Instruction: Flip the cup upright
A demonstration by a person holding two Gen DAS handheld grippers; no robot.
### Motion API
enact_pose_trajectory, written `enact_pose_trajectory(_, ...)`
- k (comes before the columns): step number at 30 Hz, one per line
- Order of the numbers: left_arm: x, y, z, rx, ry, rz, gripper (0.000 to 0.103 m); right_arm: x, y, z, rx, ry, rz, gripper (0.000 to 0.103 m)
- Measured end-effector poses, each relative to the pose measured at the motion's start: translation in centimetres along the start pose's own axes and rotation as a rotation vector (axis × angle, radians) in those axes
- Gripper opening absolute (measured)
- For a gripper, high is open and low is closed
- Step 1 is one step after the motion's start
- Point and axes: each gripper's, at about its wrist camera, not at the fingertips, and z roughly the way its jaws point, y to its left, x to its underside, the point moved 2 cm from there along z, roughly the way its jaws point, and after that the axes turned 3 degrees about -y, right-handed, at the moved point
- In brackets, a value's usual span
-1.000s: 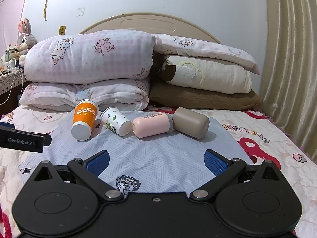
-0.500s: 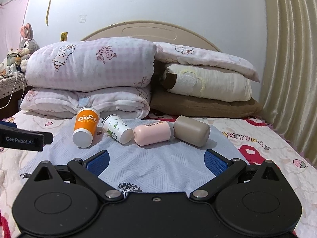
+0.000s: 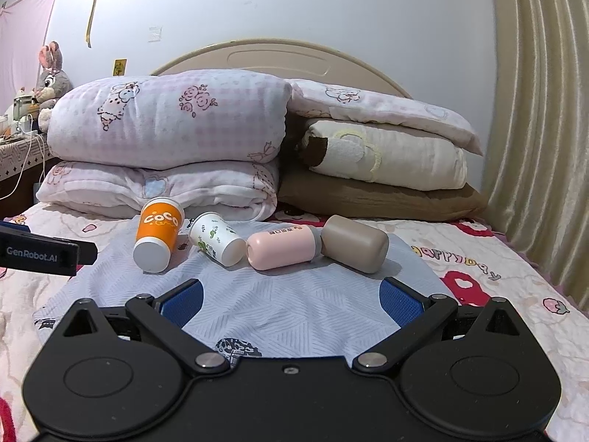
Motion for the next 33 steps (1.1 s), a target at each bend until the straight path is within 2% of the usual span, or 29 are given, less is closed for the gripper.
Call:
enact_pose_trajectory(7, 0.0, 0.2, 0.4, 0.001, 0.033, -0.005, 0.103, -0.2, -0.2, 0.1, -0.014, 0.006, 0.015, 0.103)
enact_pose_trajectory(12, -1.1, 0.7, 1.0, 0.028, 0.112, -0.015, 0.103, -0.2, -0.2, 0.2, -0.057, 0.037, 0.028, 0.103)
enact_pose_trajectory(16, -2.5, 1.3, 1.3, 0.034, 0.135, 0.012, 0.103, -0.6, -0.2, 0.2, -0.144, 0.019, 0.062, 0.103)
enact_pose_trajectory(20, -4.4, 2.1, 1.6, 0.030, 0.138, 0.030, 0.103, -1.9, 0.8, 1.0, -0.204, -0.001, 0.027, 0.103)
enact_pose_trajectory(23, -5.9, 3.2, 2.2, 0.026, 0.159, -0.010, 0.103, -3.1, 2.5, 2.3, -0.318, -0.001, -0.032, 0.103)
enact_pose_trajectory(27, -8.1, 4.1, 4.3, 0.019, 0.222, -0.042, 0.103, -4.3, 5.8, 5.5, -0.426, 0.054, -0.123, 0.103)
enact_pose_trajectory(29, -9.1, 4.2, 5.9, 0.044, 0.265, -0.053, 0.103, -4.5, 7.4, 7.2, -0.463, 0.080, -0.151, 0.103)
enact_pose_trajectory(31, -9.9, 4.6, 7.9, 0.081, 0.325, -0.100, 0.103, -4.6, 8.8, 8.8, -0.504, 0.105, -0.151, 0.103)
enact_pose_trajectory(33, -10.2, 5.1, 9.7, 0.087, 0.364, -0.133, 0.103, -4.6, 10.0, 10.6, -0.538, 0.131, -0.139, 0.103)
